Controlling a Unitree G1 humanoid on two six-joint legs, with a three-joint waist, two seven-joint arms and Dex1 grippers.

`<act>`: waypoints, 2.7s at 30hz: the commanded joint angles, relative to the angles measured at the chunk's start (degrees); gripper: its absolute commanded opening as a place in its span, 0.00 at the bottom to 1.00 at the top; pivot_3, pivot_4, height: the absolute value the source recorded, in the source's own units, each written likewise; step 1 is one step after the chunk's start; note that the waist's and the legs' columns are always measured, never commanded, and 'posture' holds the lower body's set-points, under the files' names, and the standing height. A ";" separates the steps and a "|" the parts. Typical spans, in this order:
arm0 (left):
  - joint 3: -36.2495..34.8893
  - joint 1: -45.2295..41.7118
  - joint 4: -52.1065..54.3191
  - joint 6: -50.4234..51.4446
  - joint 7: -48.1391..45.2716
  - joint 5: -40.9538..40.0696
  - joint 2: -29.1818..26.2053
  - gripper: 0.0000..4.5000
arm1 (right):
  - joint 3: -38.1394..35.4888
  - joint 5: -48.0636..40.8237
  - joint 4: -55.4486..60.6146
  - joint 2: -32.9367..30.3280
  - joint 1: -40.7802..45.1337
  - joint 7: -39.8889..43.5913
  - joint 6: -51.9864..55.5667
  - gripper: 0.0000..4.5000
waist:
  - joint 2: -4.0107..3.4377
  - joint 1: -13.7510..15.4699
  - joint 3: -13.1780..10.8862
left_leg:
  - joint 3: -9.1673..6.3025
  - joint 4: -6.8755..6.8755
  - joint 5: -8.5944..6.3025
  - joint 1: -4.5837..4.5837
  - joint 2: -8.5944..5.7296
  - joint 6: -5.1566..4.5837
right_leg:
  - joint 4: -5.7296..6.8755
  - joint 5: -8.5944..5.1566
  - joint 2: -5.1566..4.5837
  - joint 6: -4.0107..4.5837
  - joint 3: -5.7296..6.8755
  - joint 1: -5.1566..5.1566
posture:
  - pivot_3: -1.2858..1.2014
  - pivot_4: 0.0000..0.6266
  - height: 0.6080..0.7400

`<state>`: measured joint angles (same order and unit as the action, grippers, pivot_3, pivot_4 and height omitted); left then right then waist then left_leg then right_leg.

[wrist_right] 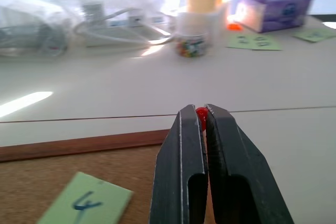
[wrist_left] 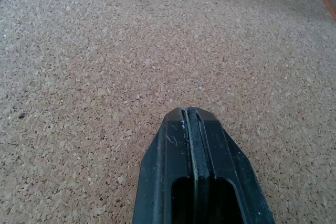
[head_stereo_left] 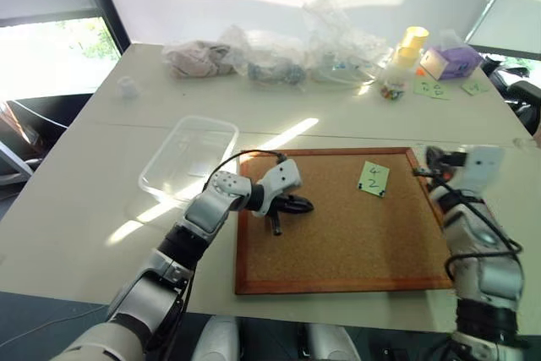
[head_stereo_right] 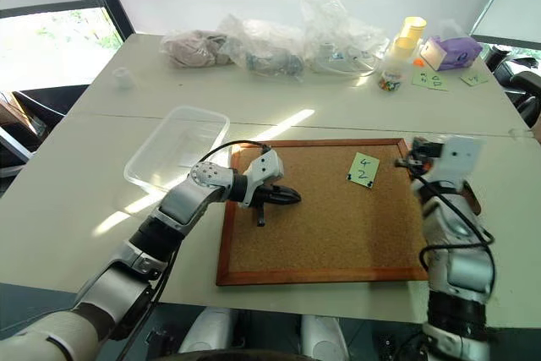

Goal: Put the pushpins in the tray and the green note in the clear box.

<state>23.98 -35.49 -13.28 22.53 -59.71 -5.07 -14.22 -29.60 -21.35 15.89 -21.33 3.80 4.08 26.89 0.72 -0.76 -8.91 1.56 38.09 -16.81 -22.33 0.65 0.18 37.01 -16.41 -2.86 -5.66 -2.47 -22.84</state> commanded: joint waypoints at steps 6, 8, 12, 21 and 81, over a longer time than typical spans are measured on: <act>2.86 1.21 -2.35 -1.48 -0.62 2.62 -0.21 0.00 | -6.81 -4.01 5.07 -1.86 -4.59 -1.98 11.78 0.01 | -0.13 -0.19 0.08 | 0.04 0.00 0.00 0.04 0.03 0.00 | 0.01 -0.01 0.00 0.04 -0.01 0.00 | 0.52 0.24 1.00; 2.95 1.06 -2.59 -1.66 -0.71 2.82 -0.08 0.00 | -7.00 -4.34 3.97 -2.05 -4.20 -1.62 12.57 0.01 | -0.13 -0.07 0.08 | 0.04 0.00 0.00 0.03 0.02 0.00 | 0.00 -0.01 0.00 0.03 -0.01 0.00 | 0.52 0.24 1.00; 2.88 0.73 -3.10 -1.91 -0.79 2.98 0.10 0.00 | -6.55 -4.66 1.51 -2.29 -3.37 -1.08 13.30 0.01 | -0.13 0.04 0.08 | 0.05 0.00 0.00 0.01 0.00 0.00 | -0.03 0.00 0.02 0.03 0.00 0.00 | 0.52 0.24 1.00; 2.55 0.70 -3.28 -2.09 -0.66 3.22 0.10 0.00 | -6.17 -3.36 -2.53 -2.84 -1.90 -2.01 13.31 0.01 | -0.13 0.06 0.08 | 0.04 0.00 0.00 0.00 -0.01 -0.01 | -0.04 0.00 0.08 0.02 -0.01 0.00 | 0.52 0.24 1.00; 2.48 1.05 -3.39 -2.85 -0.76 3.89 -0.50 0.00 | 15.74 0.21 3.67 -0.95 -6.36 13.47 3.35 0.01 | -0.11 0.04 0.06 | 0.03 0.00 0.00 0.00 0.00 -0.01 | -0.05 -0.01 0.16 0.01 -0.02 0.00 | 0.52 0.24 1.00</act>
<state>24.31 -35.71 -14.64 18.62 -60.24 -3.13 -13.84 -13.49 -20.98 18.72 -22.57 -2.94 17.37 31.14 0.61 -0.71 -8.85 1.59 38.10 -16.81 -22.33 0.66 0.17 36.96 -16.42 -2.70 -5.65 -2.49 -22.85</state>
